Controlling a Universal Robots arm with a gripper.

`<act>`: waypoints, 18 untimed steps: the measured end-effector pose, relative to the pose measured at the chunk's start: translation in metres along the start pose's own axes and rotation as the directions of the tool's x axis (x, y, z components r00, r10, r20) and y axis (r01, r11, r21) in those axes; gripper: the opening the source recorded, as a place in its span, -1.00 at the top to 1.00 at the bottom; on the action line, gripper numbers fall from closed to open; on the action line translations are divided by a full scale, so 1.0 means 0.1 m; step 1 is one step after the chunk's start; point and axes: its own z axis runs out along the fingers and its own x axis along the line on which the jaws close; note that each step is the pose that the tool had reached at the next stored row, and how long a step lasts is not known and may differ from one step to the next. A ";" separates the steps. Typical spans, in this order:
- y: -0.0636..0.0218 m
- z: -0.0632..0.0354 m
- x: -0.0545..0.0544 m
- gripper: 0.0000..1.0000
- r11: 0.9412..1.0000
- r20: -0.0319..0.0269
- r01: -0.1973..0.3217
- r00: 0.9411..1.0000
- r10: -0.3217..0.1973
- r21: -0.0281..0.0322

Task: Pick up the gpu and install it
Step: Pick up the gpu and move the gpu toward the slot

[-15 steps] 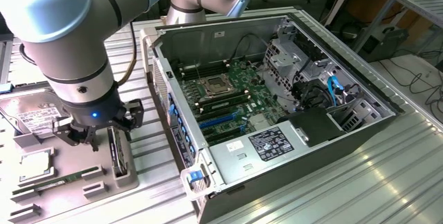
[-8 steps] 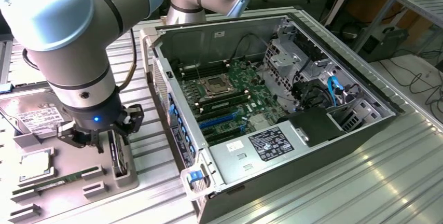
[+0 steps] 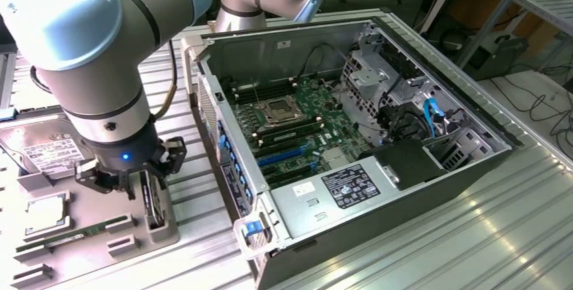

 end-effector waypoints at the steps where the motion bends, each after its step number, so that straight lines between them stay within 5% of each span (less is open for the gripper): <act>1: 0.000 0.000 0.00 -0.03 1.000 0.000 0.000 1.000 0.000 0.000; 6: -0.001 0.001 -0.01 0.44 1.000 0.000 0.000 1.000 0.000 0.000; 18: -0.001 0.003 -0.02 0.44 1.000 0.000 0.000 1.000 0.000 0.000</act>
